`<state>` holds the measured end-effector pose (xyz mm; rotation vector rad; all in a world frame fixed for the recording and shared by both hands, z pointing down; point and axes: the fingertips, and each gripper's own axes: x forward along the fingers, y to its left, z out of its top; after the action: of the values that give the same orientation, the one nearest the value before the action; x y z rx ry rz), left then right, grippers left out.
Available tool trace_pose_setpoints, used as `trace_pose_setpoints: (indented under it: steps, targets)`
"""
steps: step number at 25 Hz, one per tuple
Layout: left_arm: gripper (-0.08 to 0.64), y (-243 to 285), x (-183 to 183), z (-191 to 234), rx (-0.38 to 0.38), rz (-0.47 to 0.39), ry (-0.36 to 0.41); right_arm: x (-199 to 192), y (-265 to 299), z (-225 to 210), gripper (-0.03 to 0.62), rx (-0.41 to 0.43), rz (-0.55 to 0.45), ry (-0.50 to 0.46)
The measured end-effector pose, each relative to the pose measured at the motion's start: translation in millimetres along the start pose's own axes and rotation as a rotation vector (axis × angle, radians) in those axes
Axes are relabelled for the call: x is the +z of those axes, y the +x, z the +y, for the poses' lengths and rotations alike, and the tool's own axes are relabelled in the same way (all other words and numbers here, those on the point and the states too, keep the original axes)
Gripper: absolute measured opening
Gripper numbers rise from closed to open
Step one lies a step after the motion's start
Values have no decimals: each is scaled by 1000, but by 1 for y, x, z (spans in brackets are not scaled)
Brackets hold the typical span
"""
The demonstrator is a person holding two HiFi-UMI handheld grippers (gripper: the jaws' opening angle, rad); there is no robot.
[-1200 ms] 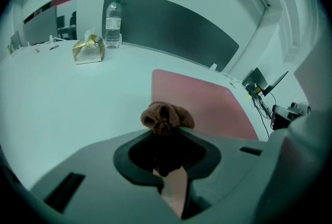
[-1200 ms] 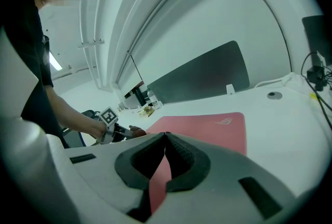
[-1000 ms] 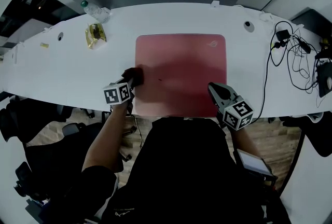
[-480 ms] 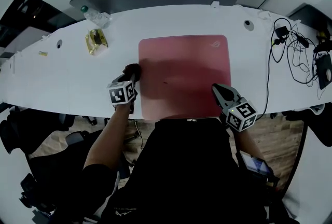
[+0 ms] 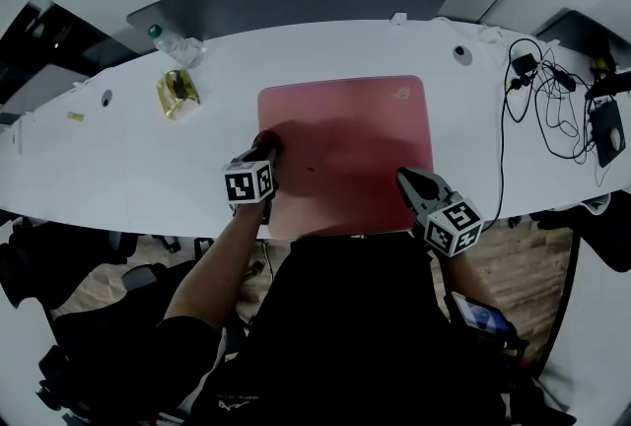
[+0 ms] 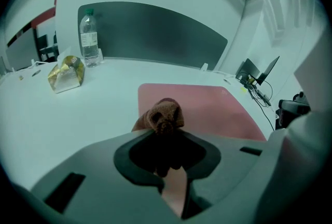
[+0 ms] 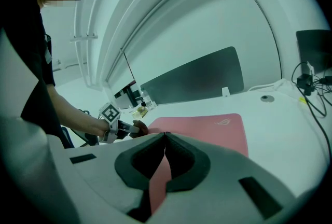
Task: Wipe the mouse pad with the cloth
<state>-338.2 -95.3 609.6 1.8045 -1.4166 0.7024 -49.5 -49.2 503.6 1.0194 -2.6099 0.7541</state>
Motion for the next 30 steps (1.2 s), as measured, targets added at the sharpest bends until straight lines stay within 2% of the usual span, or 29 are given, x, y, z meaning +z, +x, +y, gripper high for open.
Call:
trace_pose_setpoints:
  steps: [16, 30]
  targets:
    - [83, 42, 9, -95, -130, 46, -4, 5, -7, -39, 26, 48, -4, 34]
    - [83, 72, 22, -177, -190, 66, 3, 10, -31, -81, 26, 41, -41, 55]
